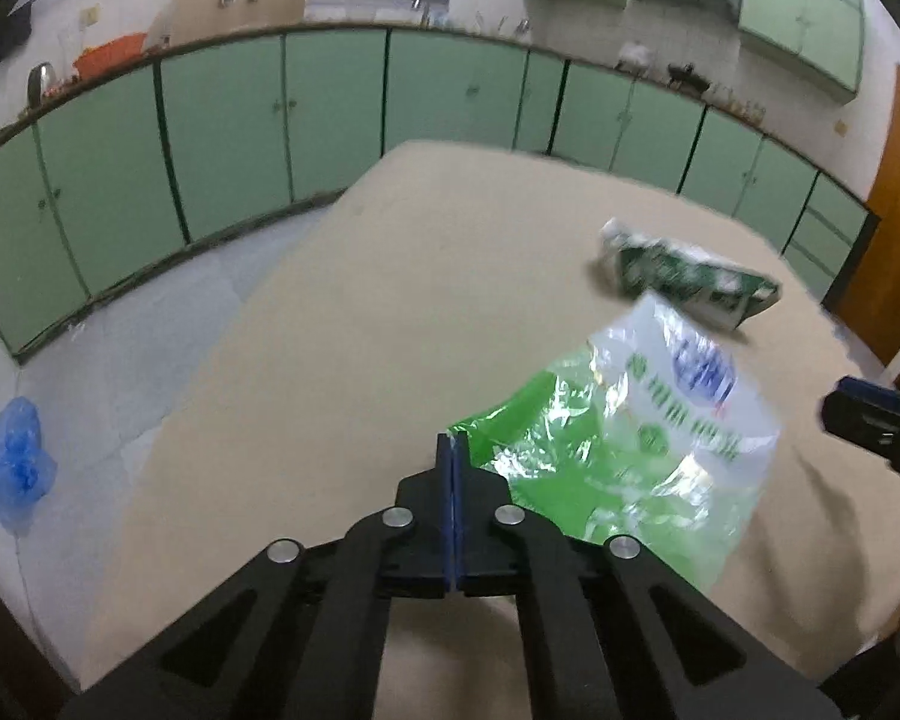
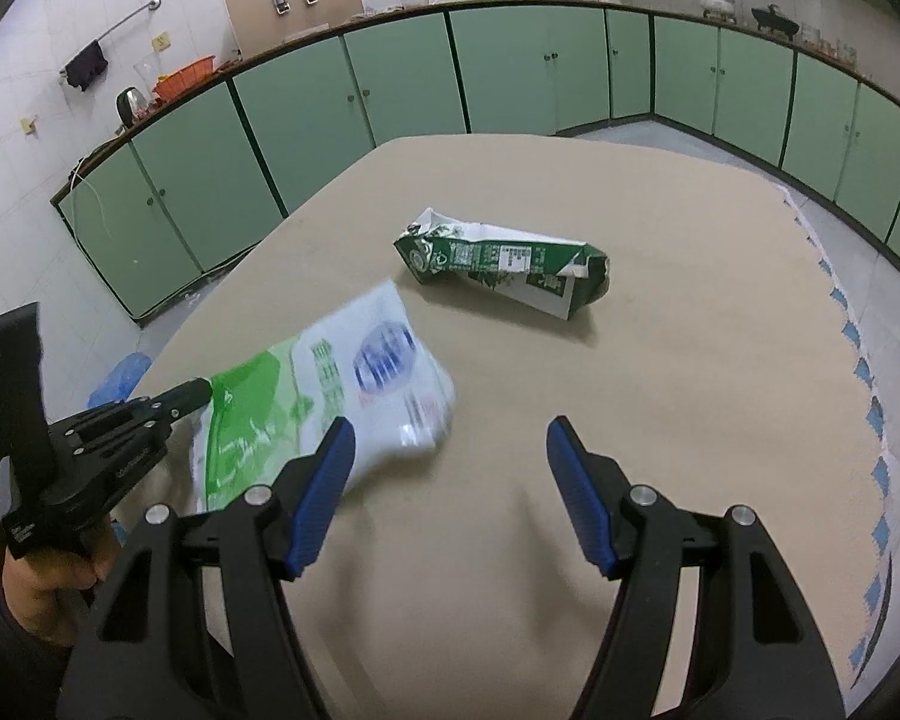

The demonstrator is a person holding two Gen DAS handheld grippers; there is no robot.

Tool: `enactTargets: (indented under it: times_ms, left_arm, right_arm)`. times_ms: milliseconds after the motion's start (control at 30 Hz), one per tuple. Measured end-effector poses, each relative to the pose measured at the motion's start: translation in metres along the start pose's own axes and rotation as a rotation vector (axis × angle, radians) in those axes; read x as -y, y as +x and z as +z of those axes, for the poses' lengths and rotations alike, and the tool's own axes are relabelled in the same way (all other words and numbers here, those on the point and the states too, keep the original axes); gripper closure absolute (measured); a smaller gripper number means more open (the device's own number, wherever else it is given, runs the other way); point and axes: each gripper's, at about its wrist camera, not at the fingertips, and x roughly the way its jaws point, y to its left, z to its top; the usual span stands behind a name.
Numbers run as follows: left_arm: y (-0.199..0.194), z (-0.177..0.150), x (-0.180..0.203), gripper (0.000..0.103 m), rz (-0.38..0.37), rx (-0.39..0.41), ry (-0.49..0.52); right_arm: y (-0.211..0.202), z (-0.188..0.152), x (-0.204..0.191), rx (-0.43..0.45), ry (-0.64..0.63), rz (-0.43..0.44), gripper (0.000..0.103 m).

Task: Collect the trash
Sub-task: 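Grasp the green-white salt bag with the left gripper while the right grasps the green drink carton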

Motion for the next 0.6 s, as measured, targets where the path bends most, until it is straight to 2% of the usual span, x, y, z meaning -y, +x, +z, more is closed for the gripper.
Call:
enactTargets:
  times_ms: [333,600]
  left_arm:
    - [-0.028,0.011,0.008,0.103,-0.036,0.072,-0.021]
    - [-0.047,0.041,0.011,0.103,-0.034,0.153,-0.036]
  right_arm:
    - [-0.008,0.006,0.017,0.033,0.02,-0.022,0.038]
    - [0.02,0.031,0.044,0.041,0.052,-0.029,0.038]
